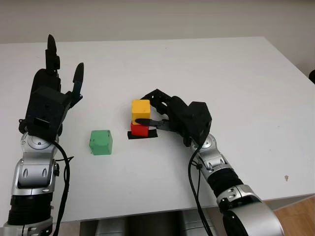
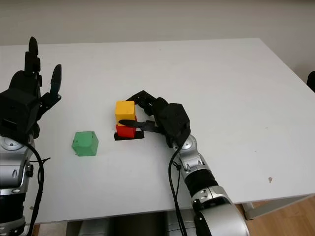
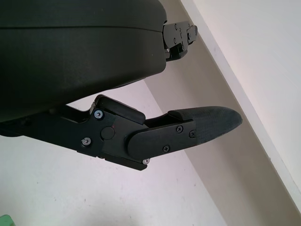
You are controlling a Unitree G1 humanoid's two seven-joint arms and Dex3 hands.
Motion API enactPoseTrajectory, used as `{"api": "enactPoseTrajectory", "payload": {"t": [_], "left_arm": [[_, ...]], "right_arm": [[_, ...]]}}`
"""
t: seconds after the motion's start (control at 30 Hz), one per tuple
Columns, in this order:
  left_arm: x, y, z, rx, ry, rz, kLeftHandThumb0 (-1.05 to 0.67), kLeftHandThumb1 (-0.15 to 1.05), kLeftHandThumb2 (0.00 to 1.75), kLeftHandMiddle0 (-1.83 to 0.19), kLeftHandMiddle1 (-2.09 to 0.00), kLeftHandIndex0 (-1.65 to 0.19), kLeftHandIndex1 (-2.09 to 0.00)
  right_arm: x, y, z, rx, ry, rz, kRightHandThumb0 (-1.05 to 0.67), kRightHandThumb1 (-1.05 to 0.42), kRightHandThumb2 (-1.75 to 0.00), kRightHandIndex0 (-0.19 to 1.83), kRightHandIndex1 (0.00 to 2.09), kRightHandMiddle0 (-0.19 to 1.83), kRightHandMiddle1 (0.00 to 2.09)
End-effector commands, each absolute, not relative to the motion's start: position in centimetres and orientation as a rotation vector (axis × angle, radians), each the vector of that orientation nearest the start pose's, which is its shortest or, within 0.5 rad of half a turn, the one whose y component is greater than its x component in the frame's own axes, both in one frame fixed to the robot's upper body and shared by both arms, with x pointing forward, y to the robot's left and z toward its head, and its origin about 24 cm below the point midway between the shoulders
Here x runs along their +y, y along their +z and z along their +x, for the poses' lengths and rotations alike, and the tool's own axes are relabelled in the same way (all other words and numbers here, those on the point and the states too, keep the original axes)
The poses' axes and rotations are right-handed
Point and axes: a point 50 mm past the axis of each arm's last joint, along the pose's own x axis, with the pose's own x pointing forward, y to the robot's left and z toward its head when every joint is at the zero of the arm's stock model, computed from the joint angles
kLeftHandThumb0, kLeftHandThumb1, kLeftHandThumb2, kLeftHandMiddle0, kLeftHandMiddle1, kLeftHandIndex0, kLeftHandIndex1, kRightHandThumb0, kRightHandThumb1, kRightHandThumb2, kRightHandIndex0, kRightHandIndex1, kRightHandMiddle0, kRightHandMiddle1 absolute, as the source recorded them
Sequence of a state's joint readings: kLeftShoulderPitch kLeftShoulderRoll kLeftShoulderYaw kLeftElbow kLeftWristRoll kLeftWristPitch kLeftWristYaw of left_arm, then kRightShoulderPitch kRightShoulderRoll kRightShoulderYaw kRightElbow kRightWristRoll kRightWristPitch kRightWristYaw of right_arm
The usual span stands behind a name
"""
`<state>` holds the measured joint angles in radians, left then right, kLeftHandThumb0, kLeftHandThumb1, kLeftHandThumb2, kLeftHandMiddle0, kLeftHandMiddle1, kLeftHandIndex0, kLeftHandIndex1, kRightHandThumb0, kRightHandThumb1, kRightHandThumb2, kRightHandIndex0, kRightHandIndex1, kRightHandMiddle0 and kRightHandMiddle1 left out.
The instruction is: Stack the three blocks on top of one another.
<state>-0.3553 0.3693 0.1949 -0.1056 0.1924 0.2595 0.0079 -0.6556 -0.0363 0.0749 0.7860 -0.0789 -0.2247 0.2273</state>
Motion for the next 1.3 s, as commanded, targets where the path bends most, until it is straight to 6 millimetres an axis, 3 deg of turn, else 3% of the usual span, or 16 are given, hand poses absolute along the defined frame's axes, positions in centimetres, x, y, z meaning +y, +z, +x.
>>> {"api": "enactPoseTrajectory", "payload": {"t": [0.0, 0.17, 0.43, 0.57, 1.07, 1.17, 1.27], "left_arm": [[24.1, 17.1, 30.1, -0.244, 0.256, 0.497, -0.75, 1.05, 0.64, 0.19, -0.05, 0.17, -0.06], [24.1, 17.1, 30.1, -0.245, 0.253, 0.490, -0.75, 1.05, 0.64, 0.18, -0.05, 0.17, -0.06], [24.0, 17.2, 30.1, -0.244, 0.254, 0.499, -0.74, 1.05, 0.64, 0.18, -0.05, 0.18, -0.05], [24.1, 17.2, 30.1, -0.239, 0.254, 0.496, -0.75, 1.05, 0.64, 0.19, -0.05, 0.18, -0.05], [24.1, 17.1, 30.1, -0.243, 0.253, 0.496, -0.74, 1.05, 0.63, 0.19, -0.05, 0.18, -0.05], [24.2, 17.2, 30.1, -0.247, 0.261, 0.498, -0.75, 1.05, 0.63, 0.17, -0.06, 0.17, -0.06], [24.5, 17.3, 30.0, -0.261, 0.255, 0.466, -0.74, 1.05, 0.57, 0.12, -0.08, 0.14, -0.07]], "right_arm": [[-8.4, 7.6, 35.9, -0.068, 0.457, -0.220, -0.52, -0.94, -0.05, 0.19, 0.03, 0.21, 1.30], [-8.6, 7.7, 35.9, -0.058, 0.453, -0.225, -0.57, -0.93, -0.05, 0.11, 0.03, 0.11, 0.98], [-9.1, 8.2, 35.7, -0.072, 0.476, -0.211, -0.62, -0.92, -0.05, 0.02, 0.01, 0.00, 0.79], [-9.8, 8.8, 35.3, -0.111, 0.510, -0.214, -0.66, -0.91, -0.05, -0.10, 0.01, -0.08, 0.57], [-11.3, 12.0, 33.8, -0.267, 0.604, -0.192, -0.72, -0.95, -0.07, -0.18, 0.03, -0.11, 0.33], [-11.7, 13.1, 33.6, -0.321, 0.619, -0.154, -0.77, -1.03, -0.11, -0.19, 0.02, -0.15, 0.29], [-12.4, 14.4, 33.9, -0.373, 0.558, -0.216, -0.82, -1.05, -0.35, -0.17, 0.03, -0.16, 0.24]]}}
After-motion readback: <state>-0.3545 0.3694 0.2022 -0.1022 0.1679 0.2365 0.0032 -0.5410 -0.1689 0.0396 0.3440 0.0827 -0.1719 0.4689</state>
